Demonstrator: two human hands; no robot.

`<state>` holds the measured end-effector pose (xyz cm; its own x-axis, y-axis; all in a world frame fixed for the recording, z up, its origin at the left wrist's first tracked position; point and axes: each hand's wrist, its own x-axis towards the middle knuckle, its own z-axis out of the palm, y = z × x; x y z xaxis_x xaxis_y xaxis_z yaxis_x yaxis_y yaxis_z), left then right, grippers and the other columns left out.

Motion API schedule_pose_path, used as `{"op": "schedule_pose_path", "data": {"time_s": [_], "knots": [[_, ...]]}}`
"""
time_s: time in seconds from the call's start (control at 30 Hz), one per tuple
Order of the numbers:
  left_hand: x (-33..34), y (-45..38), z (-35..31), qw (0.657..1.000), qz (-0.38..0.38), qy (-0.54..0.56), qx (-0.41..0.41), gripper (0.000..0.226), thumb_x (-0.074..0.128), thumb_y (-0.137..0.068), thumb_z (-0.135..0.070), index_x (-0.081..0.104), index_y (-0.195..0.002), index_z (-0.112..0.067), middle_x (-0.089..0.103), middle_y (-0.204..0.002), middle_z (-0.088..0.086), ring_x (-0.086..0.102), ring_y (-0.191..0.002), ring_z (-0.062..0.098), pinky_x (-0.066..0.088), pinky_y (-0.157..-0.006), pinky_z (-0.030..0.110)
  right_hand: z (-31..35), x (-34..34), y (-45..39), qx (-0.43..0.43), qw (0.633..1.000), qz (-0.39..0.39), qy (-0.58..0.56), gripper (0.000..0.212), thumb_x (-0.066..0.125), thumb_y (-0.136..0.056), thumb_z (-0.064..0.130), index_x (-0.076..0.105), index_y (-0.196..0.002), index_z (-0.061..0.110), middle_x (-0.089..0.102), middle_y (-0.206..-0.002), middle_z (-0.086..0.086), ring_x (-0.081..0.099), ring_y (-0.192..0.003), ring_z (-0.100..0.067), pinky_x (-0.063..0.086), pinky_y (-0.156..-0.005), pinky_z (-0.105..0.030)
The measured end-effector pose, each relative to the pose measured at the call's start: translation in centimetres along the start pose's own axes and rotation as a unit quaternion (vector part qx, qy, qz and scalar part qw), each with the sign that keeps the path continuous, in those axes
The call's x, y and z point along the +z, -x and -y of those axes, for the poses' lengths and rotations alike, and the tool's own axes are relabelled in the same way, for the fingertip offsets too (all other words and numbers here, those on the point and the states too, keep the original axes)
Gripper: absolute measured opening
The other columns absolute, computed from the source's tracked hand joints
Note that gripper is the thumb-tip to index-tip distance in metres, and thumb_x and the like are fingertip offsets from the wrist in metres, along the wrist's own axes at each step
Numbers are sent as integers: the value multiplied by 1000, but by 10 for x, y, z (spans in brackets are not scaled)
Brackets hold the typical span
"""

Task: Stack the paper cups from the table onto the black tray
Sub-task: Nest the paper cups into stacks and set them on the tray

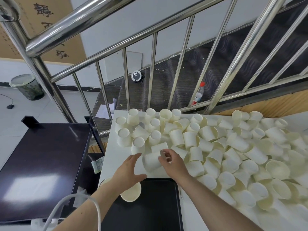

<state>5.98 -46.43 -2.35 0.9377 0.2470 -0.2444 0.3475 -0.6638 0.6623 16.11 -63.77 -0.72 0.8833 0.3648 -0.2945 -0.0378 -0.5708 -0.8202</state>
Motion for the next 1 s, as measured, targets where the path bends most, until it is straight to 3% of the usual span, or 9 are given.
{"op": "schedule_pose_path", "data": {"time_s": [0.13,0.27,0.33,0.43,0.53,0.67,0.73,0.87,1.0], "knots": [[4,-2,-11,994,-17,111,8,94,80,-71,-43,26,-147,-33,38,-141,-15,43,-126,7,42,-103,32,0,-5,0,121,970,48,-206,24,55,-95,28,64,-116,19,66,-108,-2,62,-93,-15,48,-70,-28],[4,-3,-19,978,-13,207,16,81,80,-71,-38,35,-138,-41,50,-130,-22,53,-115,2,49,-89,24,-7,-10,4,160,937,86,-299,24,50,-98,26,67,-109,13,66,-92,-7,62,-86,-21,45,-67,-30],[4,-4,-21,971,-13,239,15,76,80,-69,-37,39,-133,-44,55,-124,-21,57,-110,4,54,-85,29,-8,-11,5,161,932,94,-310,25,49,-99,27,66,-109,12,67,-90,-8,63,-86,-21,44,-68,-30],[4,-4,-23,974,-49,221,15,74,80,-69,-34,42,-132,-40,53,-121,-17,55,-108,4,56,-83,31,-7,-10,5,154,953,71,-250,23,50,-98,30,67,-107,16,70,-97,-4,66,-83,-18,45,-64,-28],[0,-3,-18,988,-84,125,29,77,77,-73,-29,39,-139,-34,45,-121,-13,49,-112,8,48,-91,29,-13,-7,1,115,986,-30,-120,14,53,-97,27,64,-100,18,66,-103,3,68,-80,-15,47,-63,-24],[-8,-2,-9,996,-80,-35,12,81,70,-77,-31,28,-147,-28,40,-131,-6,38,-124,16,44,-94,30,-22,-7,-11,69,994,-76,40,30,55,-95,25,57,-124,16,58,-124,4,65,-103,-23,51,-93,-36],[-11,-4,-5,993,-66,-98,-10,81,67,-79,-32,25,-148,-27,37,-135,-2,37,-125,19,44,-94,29,-19,-5,-18,70,992,-66,79,41,55,-96,22,50,-135,11,52,-133,-1,64,-107,-25,50,-97,-40],[-16,-11,2,986,-37,-153,-48,81,65,-80,-33,21,-148,-26,35,-136,0,38,-123,21,44,-90,29,-9,0,-35,76,988,-51,124,35,53,-95,17,49,-126,2,53,-115,-7,65,-95,-28,53,-88,-45],[-17,-19,9,982,-23,-177,-60,79,65,-80,-29,22,-146,-25,36,-136,0,39,-122,22,45,-89,31,-4,8,-49,97,986,-45,126,15,54,-92,17,51,-105,10,61,-99,-4,65,-89,-25,56,-82,-42]]}}
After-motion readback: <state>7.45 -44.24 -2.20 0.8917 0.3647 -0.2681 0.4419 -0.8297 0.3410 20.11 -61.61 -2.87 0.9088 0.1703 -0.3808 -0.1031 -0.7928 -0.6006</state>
